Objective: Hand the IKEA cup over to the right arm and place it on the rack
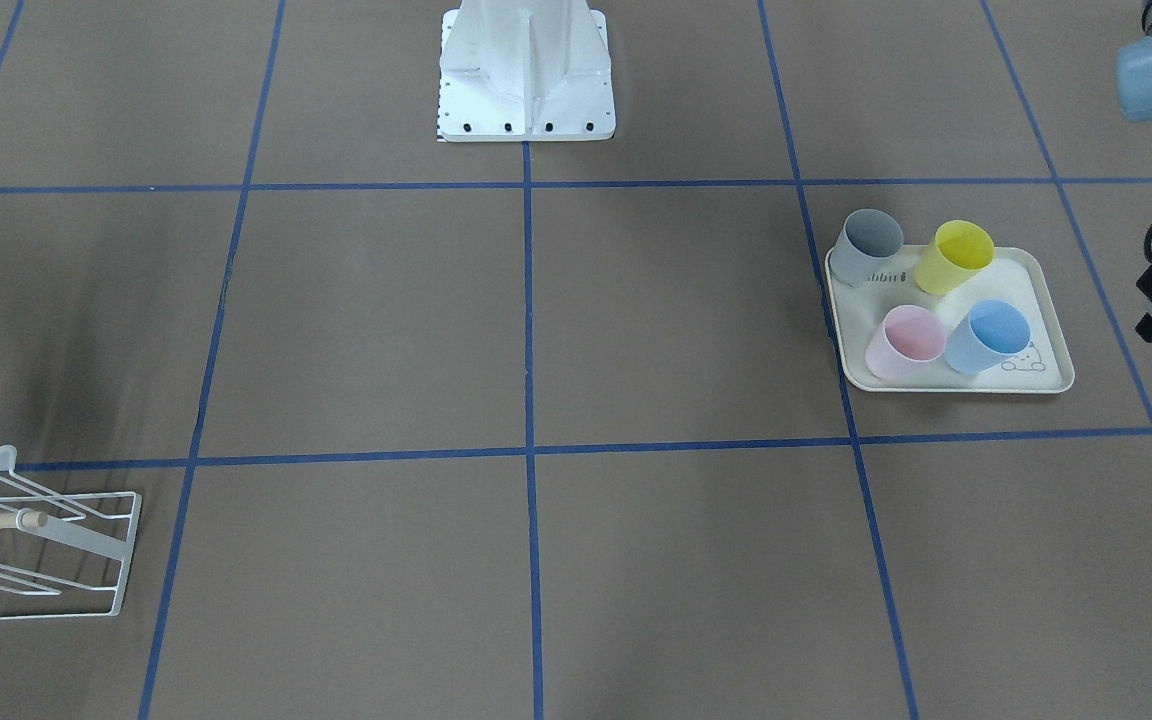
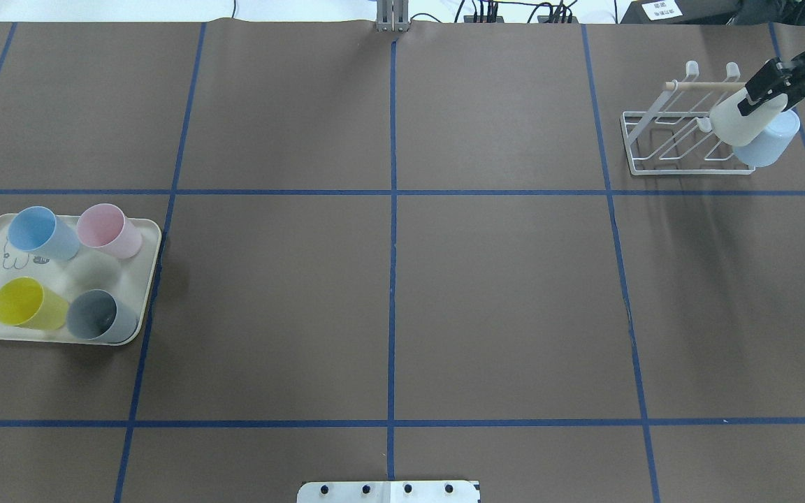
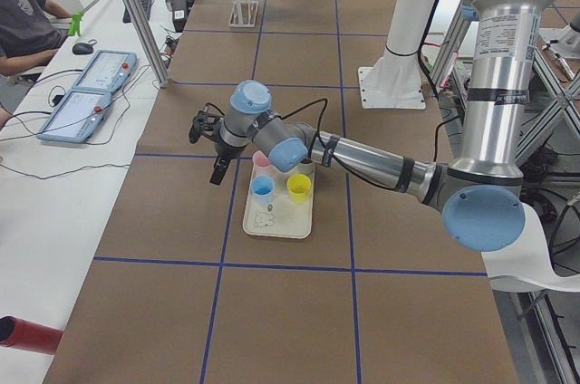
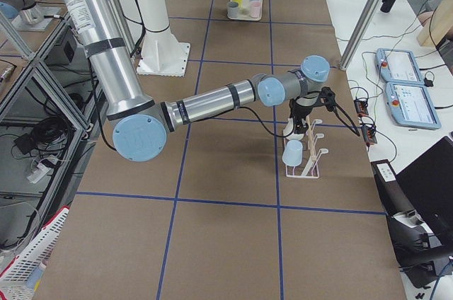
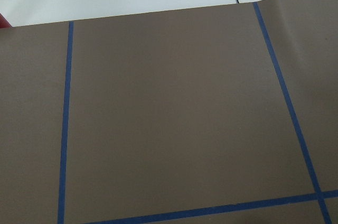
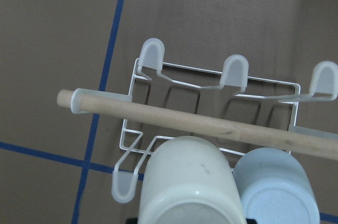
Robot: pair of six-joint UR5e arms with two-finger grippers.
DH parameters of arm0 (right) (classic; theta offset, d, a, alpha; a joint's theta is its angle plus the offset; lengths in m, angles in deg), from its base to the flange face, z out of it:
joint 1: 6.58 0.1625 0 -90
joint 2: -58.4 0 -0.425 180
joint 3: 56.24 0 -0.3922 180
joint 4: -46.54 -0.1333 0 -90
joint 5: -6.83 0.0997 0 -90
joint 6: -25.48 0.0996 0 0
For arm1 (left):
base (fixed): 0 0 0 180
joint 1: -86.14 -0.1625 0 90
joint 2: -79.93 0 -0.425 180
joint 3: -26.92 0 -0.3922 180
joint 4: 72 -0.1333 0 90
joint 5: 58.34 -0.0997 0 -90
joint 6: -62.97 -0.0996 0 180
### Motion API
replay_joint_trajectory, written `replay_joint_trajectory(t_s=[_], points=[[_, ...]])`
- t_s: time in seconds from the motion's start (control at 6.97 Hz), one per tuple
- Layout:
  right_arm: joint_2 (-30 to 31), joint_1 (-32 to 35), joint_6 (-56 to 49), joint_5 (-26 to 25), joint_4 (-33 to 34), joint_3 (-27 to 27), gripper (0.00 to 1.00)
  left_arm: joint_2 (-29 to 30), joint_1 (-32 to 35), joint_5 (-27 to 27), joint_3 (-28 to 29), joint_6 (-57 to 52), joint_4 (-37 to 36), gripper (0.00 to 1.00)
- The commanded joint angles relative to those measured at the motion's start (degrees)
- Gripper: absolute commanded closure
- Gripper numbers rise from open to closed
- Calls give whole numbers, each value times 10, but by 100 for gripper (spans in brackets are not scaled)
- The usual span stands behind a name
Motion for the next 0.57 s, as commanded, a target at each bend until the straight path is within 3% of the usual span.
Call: replay_joint_trajectory(t_s=[0.0, 0.14, 0.29, 0.43], points=[[-2, -1, -6, -1, 0, -12, 77, 0, 0, 9, 0, 0, 0, 0], [-3, -2, -6, 0, -1, -14, 56, 0, 0, 10, 0, 0, 1, 0], [-2, -2, -5, 0, -1, -14, 26, 0, 0, 10, 1, 0, 1, 0], [-3, -2, -4, 0, -7, -13, 2, 0, 0, 10, 0, 0, 0, 0]])
